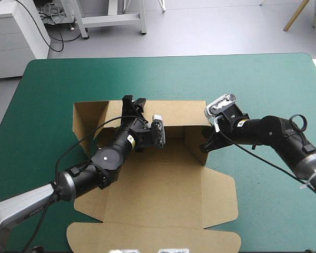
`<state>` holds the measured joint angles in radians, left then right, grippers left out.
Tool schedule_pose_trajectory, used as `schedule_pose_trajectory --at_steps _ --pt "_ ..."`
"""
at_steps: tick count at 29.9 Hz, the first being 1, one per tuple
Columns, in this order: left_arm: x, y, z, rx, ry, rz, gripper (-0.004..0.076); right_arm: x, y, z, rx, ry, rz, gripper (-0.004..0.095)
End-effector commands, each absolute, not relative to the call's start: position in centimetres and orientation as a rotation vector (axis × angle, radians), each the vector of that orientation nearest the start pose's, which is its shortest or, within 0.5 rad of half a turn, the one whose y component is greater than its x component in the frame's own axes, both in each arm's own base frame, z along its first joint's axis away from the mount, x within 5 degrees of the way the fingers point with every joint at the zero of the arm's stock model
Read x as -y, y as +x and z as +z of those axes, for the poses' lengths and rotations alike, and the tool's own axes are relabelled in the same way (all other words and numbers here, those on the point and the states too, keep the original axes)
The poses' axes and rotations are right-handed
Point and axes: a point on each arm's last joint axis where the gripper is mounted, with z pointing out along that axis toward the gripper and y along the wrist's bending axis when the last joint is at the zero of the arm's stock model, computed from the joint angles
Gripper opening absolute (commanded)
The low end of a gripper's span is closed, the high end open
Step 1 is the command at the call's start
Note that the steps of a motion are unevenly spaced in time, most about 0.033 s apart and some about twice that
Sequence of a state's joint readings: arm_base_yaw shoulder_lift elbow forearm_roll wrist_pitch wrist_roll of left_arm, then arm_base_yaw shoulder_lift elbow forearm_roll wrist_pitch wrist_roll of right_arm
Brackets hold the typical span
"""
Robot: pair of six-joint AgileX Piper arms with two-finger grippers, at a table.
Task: Fold the box
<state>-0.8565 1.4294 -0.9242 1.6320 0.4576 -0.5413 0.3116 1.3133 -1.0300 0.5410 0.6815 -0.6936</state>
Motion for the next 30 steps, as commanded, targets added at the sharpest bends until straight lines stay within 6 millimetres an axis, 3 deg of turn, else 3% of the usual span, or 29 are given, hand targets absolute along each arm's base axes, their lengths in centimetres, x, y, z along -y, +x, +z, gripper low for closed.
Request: schedule_pose_trajectory --at_steps 1,13,21,26,30 --pt "20.6 22.6 32.4 -1.295 1.339 0.576 0.0588 -11.5 24.8 33.5 -2.137 -0.820 0.441 -0.0019" --pt "22.6 16.2 34.9 -1.235 1.303 0.503 0.0587 -11.2 25.0 33.4 -2.158 -0.789 0.401 -0.0019" --pt "24.7 10.9 33.7 -1.254 1.475 0.340 0.0587 -11.0 25.2 33.4 -2.149 -0.772 0.358 -0.0019" --pt "25.2 9.4 34.2 -1.217 1.525 0.298 0.0579 -11.0 25.2 33.4 -2.148 -0.768 0.358 -0.0019" --pt "25.4 9.4 36.3 -1.262 1.536 0.229 0.0549 -11.0 25.2 33.4 -2.148 -0.769 0.358 -0.0019"
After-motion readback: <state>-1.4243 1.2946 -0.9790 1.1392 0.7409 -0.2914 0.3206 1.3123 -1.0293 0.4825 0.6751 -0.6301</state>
